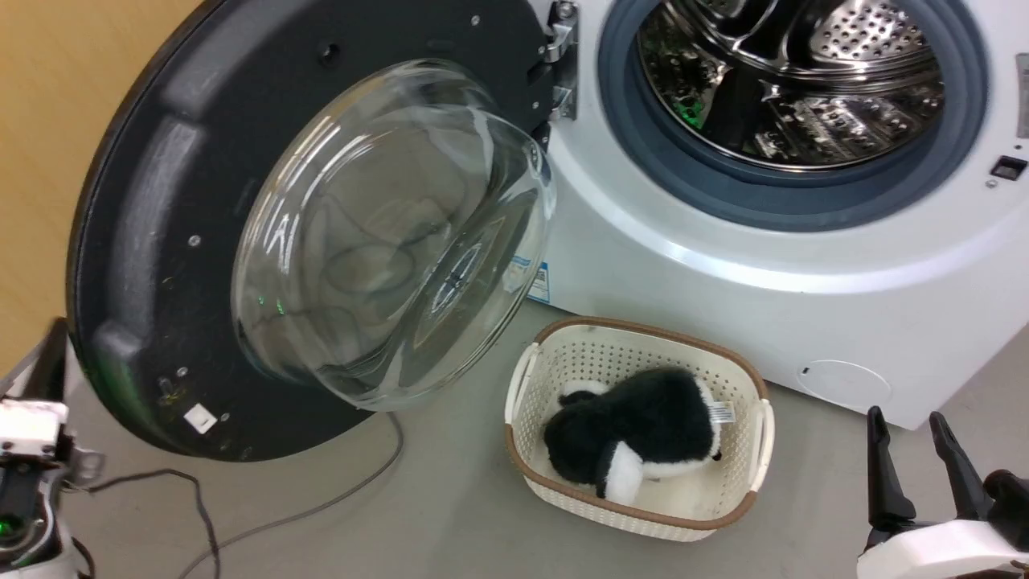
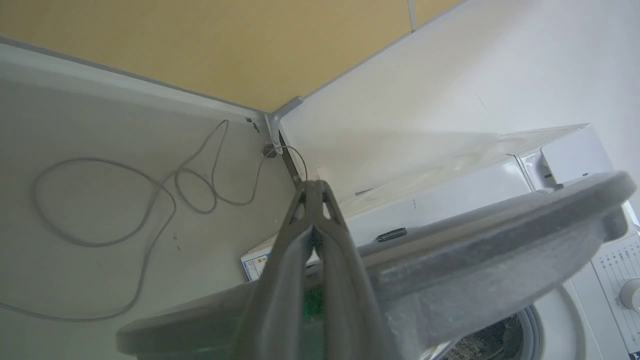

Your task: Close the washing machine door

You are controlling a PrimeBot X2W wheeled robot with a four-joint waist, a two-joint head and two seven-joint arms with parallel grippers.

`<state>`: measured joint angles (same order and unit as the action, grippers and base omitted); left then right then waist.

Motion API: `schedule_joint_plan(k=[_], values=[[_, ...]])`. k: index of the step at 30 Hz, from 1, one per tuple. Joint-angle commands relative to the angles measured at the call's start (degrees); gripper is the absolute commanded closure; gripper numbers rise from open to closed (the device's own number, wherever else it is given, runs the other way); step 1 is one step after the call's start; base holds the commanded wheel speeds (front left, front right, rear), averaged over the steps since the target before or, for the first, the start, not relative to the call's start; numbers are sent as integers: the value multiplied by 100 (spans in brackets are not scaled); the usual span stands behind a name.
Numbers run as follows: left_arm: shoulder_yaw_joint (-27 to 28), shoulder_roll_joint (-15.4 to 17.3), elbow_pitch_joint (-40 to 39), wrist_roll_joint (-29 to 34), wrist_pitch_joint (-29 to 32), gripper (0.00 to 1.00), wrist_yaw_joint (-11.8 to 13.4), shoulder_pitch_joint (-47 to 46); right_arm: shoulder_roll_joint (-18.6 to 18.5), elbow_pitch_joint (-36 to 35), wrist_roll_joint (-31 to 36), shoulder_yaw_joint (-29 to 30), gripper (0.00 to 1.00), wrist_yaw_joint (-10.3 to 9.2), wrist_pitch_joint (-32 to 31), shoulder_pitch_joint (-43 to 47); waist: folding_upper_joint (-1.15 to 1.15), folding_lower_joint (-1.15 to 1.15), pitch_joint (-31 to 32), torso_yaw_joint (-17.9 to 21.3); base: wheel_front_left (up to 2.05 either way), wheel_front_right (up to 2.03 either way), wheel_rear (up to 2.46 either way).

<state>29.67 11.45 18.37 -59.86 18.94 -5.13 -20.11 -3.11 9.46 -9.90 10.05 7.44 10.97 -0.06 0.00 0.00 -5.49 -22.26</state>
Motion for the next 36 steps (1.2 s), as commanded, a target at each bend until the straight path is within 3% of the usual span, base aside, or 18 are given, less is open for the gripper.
schedule_joint_plan(k=[1, 19, 29, 36], values=[[-28, -27, 14, -218, 159, 100, -51, 83, 18, 46, -87, 43, 0, 3, 59, -117, 0, 0, -12, -58, 0, 0, 0], [-1021, -518, -1351, -1656, 1418, 100, -162, 1461, 21, 234, -372, 198, 0, 4, 262, -85, 0, 0, -12, -587, 0, 0, 0], [-2121, -710, -2263, -2455, 2083, 100, -225, 2089, 23, 330, -527, 271, 0, 4, 382, -81, 0, 0, 4, -783, 0, 0, 0], [-3095, -765, -2752, -2602, 2361, 100, -236, 2345, 24, 342, -567, 274, 0, 5, 403, -77, 0, 0, 2, -511, 0, 0, 0]])
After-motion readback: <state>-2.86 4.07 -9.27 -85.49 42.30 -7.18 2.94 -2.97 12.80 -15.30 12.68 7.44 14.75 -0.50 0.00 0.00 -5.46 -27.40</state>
